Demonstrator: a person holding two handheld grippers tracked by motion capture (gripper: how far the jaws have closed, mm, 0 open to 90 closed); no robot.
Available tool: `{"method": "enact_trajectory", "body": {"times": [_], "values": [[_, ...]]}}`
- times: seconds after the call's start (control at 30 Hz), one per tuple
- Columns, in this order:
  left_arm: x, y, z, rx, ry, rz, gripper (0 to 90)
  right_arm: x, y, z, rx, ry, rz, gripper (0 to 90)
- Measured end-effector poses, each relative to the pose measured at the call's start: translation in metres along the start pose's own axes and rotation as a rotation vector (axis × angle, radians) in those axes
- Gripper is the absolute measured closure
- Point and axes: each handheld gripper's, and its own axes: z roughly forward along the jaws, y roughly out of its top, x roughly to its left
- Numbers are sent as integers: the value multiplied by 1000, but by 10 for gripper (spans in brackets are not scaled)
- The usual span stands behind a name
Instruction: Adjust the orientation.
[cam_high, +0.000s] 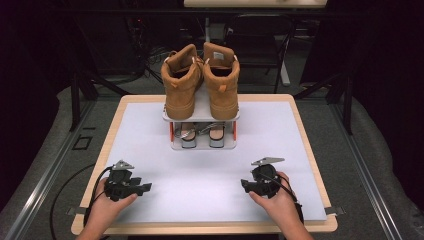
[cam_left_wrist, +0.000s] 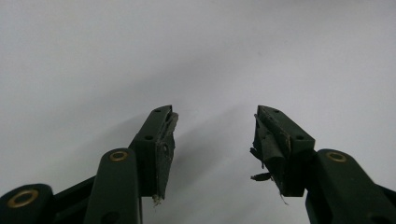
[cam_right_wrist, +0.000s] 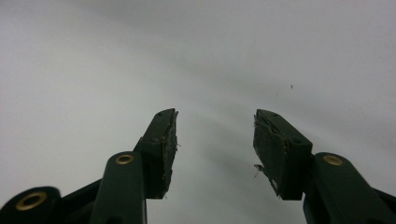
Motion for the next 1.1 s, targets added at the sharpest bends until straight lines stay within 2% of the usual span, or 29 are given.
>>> {"method": "enact_trajectory", "body": {"times": [0.17,0.23,0.3,0.33,0.43,0.47,0.53,0.63,0.77,0.8,0.83,0.87,0.93,0.97,1.0,1.1], "values": [[-4,-8,4,-21,8,24,460,2,-12,4,-7,0,-7,495],[-6,-11,5,-31,6,27,456,3,-17,9,-47,14,-1,494],[-6,-12,5,-41,11,47,453,4,-22,11,-76,15,-19,480],[-7,-13,5,-52,14,45,450,5,-24,12,-93,16,-28,469],[-7,-15,4,-72,25,67,442,8,-29,17,-125,5,-82,461],[-7,-16,4,-81,23,67,440,8,-30,18,-115,6,-101,461],[-6,-18,3,-84,18,74,433,10,-32,21,-129,5,-96,454],[-7,-19,4,-102,13,109,420,11,-35,24,-126,32,-91,444],[-8,-22,5,-118,13,136,418,12,-37,26,-121,28,-105,436],[-8,-23,5,-120,10,135,418,13,-38,28,-140,44,-92,435],[-8,-24,6,-125,8,141,418,14,-38,27,-130,40,-97,435],[-8,-24,6,-126,10,150,418,15,-39,28,-149,41,-93,436],[-7,-25,7,-125,20,162,418,17,-40,29,-155,38,-116,435],[-6,-25,8,-126,21,162,418,18,-39,27,-133,22,-145,436],[-6,-26,9,-127,13,150,418,20,-40,30,-159,40,-128,435],[-6,-27,11,-126,4,136,418,24,-41,30,-164,19,-185,434]]}}
